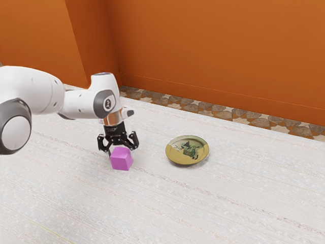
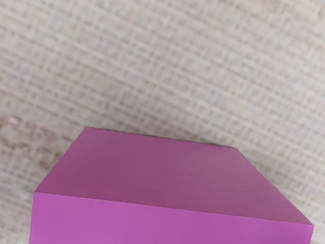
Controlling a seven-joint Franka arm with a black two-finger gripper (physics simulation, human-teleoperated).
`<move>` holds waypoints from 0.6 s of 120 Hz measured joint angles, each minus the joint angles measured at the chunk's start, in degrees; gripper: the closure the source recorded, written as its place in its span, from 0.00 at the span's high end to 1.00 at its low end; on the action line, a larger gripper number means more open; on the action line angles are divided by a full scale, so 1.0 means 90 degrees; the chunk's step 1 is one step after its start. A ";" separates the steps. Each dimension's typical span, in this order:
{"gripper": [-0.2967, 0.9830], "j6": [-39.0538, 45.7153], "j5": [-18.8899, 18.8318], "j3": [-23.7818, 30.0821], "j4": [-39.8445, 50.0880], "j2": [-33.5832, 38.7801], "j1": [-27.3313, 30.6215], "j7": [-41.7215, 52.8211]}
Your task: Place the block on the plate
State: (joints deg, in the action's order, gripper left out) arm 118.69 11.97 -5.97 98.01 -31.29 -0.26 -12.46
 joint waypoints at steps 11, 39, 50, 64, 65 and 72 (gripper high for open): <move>0.75 0.0041 0.0014 0.0000 0.0001 -0.0044 0.0000 -0.0008; 0.60 0.0069 0.0064 -0.0001 0.0000 -0.0072 0.0000 -0.0039; 0.55 0.0062 0.0053 -0.0041 -0.0007 -0.0081 0.0001 -0.0059; 0.52 0.0041 0.0036 -0.0091 -0.0017 -0.0057 0.0001 -0.0089; 0.51 0.0036 0.0034 -0.0097 -0.0020 -0.0051 0.0000 -0.0091; 0.51 0.0002 0.0022 -0.0135 -0.0041 -0.0004 0.0001 -0.0108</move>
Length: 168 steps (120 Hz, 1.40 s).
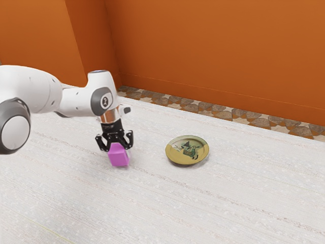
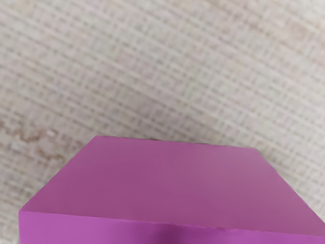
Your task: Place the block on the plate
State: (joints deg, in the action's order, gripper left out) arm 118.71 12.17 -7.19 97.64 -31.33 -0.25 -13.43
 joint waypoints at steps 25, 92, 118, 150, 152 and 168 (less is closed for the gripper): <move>0.51 -0.0318 -0.0028 -0.0097 -0.0292 0.0370 -0.0019 -0.0057; 0.52 -0.1177 -0.0040 -0.0092 -0.2580 -0.0500 -0.1566 -0.0212; 0.51 -0.1463 -0.0034 -0.0084 -0.3239 -0.1011 -0.1909 -0.0267; 0.52 -0.1732 -0.0023 -0.0211 -0.3958 -0.1807 -0.1889 -0.0322; 0.52 -0.1744 -0.0022 -0.0216 -0.3975 -0.1840 -0.1888 -0.0325; 0.52 -0.1811 -0.0013 -0.0230 -0.4017 -0.1973 -0.1887 -0.0347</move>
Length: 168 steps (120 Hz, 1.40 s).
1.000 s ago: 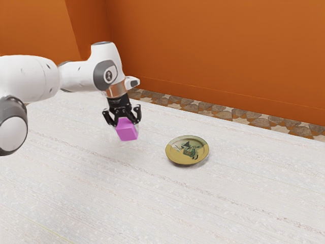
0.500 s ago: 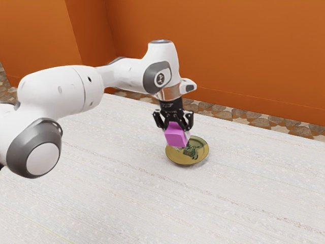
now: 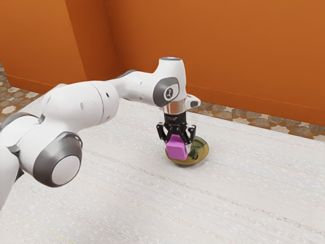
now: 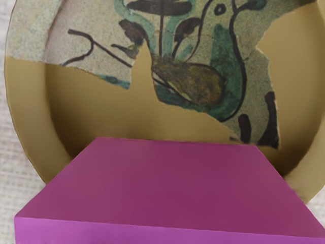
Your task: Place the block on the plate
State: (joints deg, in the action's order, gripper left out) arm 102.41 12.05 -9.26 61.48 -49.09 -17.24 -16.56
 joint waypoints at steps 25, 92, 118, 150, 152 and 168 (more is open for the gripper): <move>0.52 -0.0003 0.0002 -0.0008 -0.0122 -0.0010 -0.0005 -0.0037; 0.66 0.0694 0.0069 -0.0002 -0.0159 -0.0003 0.0001 -0.0064; 0.73 0.0717 0.0044 -0.0027 -0.0149 0.0216 -0.0003 0.0021; 0.76 0.0320 -0.0262 -0.0123 0.0508 0.1702 -0.0019 0.0229; 0.76 0.0287 -0.0284 -0.0126 0.0577 0.1810 -0.0018 0.0251; 0.76 0.0012 -0.0478 -0.0220 0.1270 0.2667 -0.0020 0.0456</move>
State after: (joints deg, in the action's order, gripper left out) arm 102.52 7.75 -11.25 72.92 -25.09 -17.42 -12.45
